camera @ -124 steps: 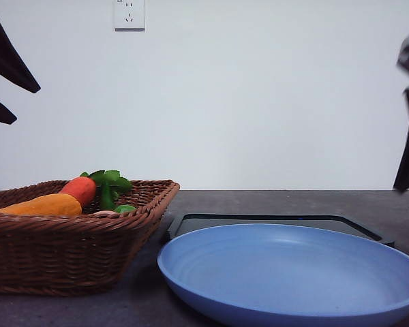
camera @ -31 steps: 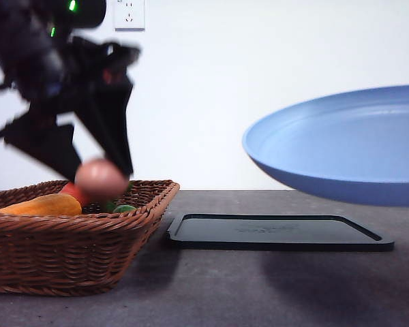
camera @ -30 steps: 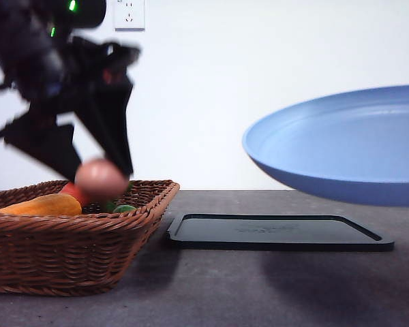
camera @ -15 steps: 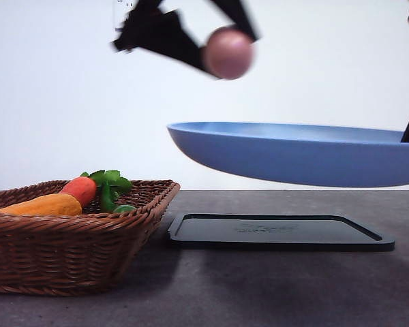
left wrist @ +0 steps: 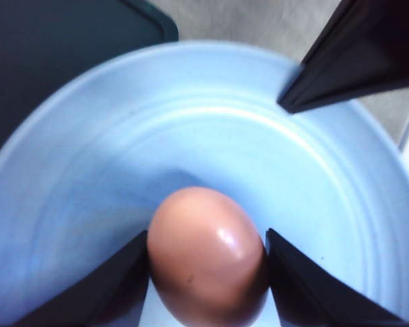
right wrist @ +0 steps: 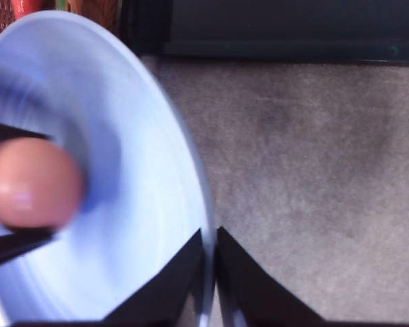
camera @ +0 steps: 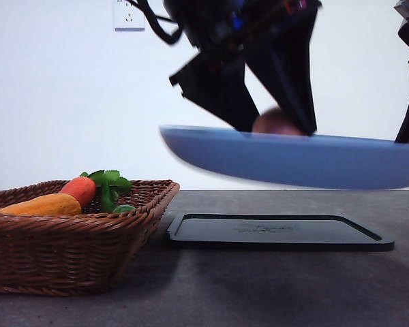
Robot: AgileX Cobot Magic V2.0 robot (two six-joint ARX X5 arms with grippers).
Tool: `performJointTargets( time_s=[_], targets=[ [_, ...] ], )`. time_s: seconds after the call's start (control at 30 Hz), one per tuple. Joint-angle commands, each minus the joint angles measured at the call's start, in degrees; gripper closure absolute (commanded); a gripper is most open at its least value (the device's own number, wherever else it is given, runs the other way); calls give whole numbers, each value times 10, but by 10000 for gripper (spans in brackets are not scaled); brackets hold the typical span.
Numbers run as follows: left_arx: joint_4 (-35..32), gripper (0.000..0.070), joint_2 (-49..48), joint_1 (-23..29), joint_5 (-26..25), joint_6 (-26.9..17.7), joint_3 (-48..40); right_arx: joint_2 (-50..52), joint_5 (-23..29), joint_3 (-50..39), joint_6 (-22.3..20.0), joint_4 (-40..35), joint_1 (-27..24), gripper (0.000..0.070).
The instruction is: Transfer egg from basket to plate and serve
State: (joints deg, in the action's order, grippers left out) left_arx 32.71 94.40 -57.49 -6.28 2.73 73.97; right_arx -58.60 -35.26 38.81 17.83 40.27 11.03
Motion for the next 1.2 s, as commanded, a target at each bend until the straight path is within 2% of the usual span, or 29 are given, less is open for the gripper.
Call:
performJointTargets(
  time_s=[0.0, 0.07, 0.27, 0.37, 0.7, 0.93, 1.17],
  targets=[
    [-7, 527, 12, -7, 0, -8, 9, -5, -8, 2, -3, -9, 2, 700],
    [-8, 519, 13, -7, 0, -8, 9, -5, -8, 2, -3, -9, 2, 700],
    [-10, 364, 13, -7, 0, -5, 9, -6, -6, 2, -4, -10, 1, 700],
    [-10, 327, 9, -6, 0, 13, 9, -14, -6, 2, -8, -11, 1, 700],
    [2, 324, -81, 6, 2, 20, 9, -102, -8, 16, -50, -19, -26, 700],
    [41, 326, -193, 40, 12, 11, 9, -213, -8, 85, -73, -30, -70, 700],
    [81, 327, -296, 69, 82, 11, 9, -349, -7, 198, -72, -48, -79, 700]
  ],
)
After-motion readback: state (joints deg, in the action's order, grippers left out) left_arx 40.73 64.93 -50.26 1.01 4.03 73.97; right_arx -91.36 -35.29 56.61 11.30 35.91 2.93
